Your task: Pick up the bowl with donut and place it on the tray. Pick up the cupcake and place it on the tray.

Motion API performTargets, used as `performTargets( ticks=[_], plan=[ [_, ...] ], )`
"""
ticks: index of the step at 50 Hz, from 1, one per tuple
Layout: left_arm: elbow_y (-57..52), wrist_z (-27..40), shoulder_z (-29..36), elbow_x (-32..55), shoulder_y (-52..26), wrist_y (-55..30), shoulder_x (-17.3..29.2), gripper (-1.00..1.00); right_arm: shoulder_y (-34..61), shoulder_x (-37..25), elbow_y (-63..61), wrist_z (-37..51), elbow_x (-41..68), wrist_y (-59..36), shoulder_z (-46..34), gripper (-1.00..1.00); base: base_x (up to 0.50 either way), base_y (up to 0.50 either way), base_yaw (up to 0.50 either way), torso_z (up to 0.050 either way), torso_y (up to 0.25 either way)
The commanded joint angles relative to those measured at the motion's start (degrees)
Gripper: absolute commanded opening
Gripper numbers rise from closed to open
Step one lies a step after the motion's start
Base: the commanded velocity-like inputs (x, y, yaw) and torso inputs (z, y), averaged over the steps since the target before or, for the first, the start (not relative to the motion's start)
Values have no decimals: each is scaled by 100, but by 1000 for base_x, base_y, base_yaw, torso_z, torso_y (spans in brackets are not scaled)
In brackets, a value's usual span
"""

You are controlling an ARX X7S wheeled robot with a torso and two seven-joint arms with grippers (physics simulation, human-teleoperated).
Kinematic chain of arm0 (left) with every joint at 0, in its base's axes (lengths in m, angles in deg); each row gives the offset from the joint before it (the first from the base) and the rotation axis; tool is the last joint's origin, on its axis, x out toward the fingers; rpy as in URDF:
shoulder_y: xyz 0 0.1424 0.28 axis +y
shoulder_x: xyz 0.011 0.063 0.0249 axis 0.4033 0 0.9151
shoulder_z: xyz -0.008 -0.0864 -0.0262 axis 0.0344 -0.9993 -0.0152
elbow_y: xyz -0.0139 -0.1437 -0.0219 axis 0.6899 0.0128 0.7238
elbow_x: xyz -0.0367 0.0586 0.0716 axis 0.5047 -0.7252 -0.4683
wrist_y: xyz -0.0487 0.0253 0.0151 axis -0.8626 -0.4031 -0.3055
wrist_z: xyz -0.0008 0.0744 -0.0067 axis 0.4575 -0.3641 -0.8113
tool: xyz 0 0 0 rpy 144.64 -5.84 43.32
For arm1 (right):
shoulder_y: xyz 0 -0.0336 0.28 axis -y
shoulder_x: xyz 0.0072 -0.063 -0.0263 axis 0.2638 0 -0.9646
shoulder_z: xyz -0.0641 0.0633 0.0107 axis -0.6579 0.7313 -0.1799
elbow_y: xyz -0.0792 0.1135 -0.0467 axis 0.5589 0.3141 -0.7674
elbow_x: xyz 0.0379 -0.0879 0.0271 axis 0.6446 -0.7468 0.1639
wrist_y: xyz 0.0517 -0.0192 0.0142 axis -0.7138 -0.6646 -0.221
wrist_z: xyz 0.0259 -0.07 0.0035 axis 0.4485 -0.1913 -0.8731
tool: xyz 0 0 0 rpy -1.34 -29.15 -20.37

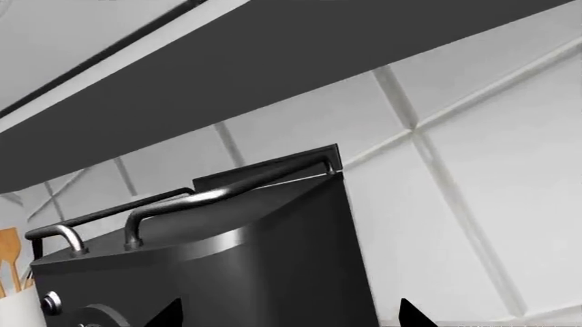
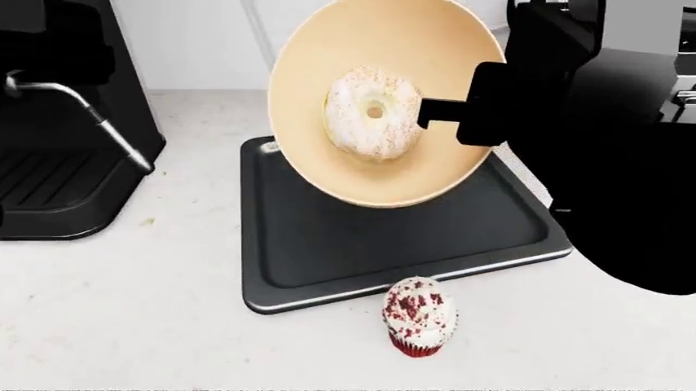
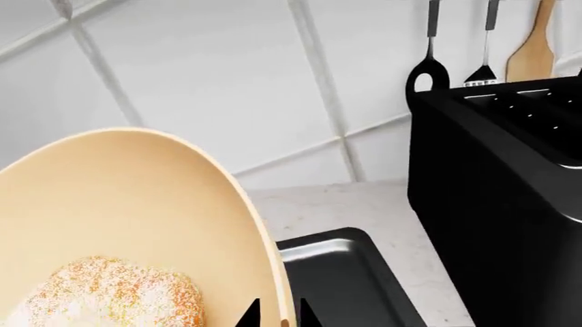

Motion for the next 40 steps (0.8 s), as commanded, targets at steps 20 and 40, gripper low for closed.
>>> performTargets(
  ticks=[20, 40],
  plan=[
    [18, 55, 71, 75, 56, 165, 86, 100, 497, 1409, 1718, 658, 185, -25, -190, -100, 0, 0, 0, 0, 0],
    [39, 105, 151, 145, 11, 217, 84, 100, -440, 2194, 2349, 845, -4, 1826, 326, -100, 0, 0, 0, 0, 1]
  ],
)
